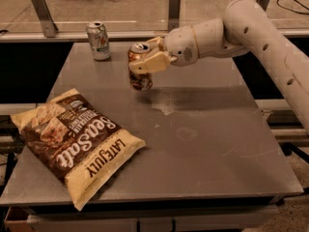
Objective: Move orange can near brown chip bag
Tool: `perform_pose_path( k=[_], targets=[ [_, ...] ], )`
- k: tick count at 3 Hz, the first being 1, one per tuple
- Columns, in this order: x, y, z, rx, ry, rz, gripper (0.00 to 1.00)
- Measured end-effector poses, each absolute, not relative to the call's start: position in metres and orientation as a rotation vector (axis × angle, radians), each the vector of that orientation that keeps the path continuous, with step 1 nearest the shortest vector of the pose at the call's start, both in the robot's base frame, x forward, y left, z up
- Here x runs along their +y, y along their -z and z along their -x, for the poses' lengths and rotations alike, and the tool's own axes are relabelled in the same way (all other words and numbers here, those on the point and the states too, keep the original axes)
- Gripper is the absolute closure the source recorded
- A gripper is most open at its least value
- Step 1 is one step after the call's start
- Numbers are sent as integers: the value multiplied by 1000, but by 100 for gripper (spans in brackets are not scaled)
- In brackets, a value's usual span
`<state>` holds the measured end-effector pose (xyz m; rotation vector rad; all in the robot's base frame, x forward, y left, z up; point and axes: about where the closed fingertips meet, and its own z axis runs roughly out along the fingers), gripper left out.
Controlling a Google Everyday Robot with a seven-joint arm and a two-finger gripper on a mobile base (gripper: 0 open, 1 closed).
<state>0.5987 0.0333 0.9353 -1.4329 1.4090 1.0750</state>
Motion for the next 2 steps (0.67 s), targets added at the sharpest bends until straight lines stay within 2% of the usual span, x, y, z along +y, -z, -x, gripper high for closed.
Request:
perform_pose_path(
  k=[1, 2],
  targets=[
    [54, -924, -567, 1374, -1173, 1517, 100],
    [67, -916, -545, 1349, -1199, 1596, 84]
  ],
)
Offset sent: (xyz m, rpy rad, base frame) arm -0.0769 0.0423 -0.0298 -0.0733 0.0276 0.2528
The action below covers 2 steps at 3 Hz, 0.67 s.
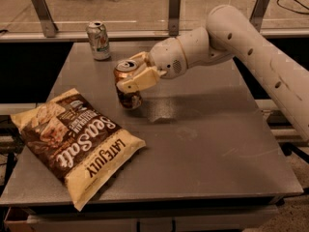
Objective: Move orange can near brown chip bag
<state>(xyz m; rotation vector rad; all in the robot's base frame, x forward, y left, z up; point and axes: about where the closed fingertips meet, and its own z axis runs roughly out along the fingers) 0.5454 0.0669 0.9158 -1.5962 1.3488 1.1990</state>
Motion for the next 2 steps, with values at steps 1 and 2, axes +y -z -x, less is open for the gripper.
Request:
perform_pose_path(
  k=[1, 2],
  targets=[
    [74, -905, -532, 1344, -1217, 1642, 61],
    [79, -896, -523, 1350, -1239, 1668, 36]
  ],
)
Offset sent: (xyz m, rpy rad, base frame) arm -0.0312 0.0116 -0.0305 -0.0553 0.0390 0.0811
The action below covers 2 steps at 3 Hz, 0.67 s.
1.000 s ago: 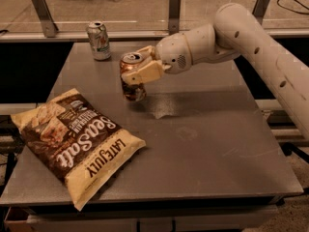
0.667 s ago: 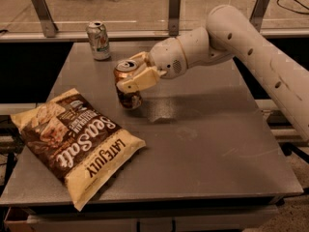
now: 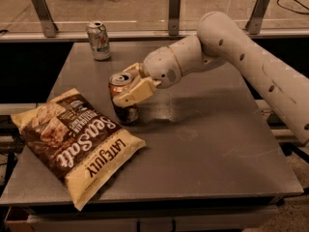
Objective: Move orange can near brown chip bag
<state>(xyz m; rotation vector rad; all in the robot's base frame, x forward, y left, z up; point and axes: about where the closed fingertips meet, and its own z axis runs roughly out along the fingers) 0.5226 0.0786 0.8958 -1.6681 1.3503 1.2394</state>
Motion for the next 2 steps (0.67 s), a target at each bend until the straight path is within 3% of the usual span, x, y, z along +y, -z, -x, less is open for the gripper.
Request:
perform_pose_path(
  k=[1, 2],
  targets=[
    [81, -891, -517, 1356, -1257, 1678, 13],
    [81, -888, -514, 1360, -1267, 1681, 0]
  ],
)
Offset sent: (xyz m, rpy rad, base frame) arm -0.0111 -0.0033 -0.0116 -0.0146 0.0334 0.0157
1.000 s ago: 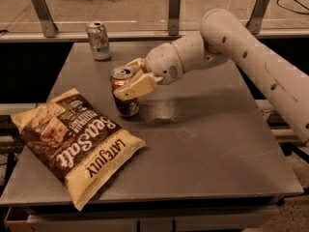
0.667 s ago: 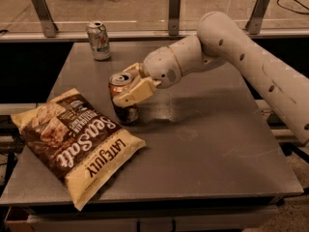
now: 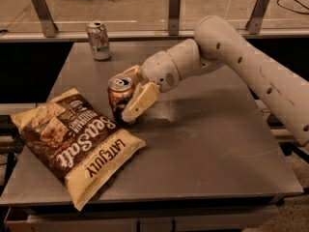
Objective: Move orange can near brown chip bag
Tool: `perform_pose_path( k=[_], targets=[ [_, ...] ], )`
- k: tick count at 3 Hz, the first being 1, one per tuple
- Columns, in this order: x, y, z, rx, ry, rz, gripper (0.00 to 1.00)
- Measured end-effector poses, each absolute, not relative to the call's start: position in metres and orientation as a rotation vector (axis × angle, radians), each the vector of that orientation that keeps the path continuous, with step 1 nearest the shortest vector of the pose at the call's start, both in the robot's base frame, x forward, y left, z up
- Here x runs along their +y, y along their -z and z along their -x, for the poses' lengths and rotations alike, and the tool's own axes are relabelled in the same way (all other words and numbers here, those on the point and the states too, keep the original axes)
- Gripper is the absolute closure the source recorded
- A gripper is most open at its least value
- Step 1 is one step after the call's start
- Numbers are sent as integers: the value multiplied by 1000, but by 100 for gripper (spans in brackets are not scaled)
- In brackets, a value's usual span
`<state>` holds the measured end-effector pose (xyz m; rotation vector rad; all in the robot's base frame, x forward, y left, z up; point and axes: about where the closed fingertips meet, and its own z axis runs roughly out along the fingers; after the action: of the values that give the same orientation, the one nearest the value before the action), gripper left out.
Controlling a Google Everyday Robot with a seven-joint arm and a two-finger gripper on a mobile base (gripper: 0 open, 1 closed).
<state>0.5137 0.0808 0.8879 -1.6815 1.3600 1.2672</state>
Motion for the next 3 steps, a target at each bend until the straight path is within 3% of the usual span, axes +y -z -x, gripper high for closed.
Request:
perform_pose_path(
  k=[1, 3],
  targets=[
    [77, -886, -515, 1371, -1261, 1679, 0],
    [-10, -884, -595, 1505, -1027, 1538, 0]
  ],
)
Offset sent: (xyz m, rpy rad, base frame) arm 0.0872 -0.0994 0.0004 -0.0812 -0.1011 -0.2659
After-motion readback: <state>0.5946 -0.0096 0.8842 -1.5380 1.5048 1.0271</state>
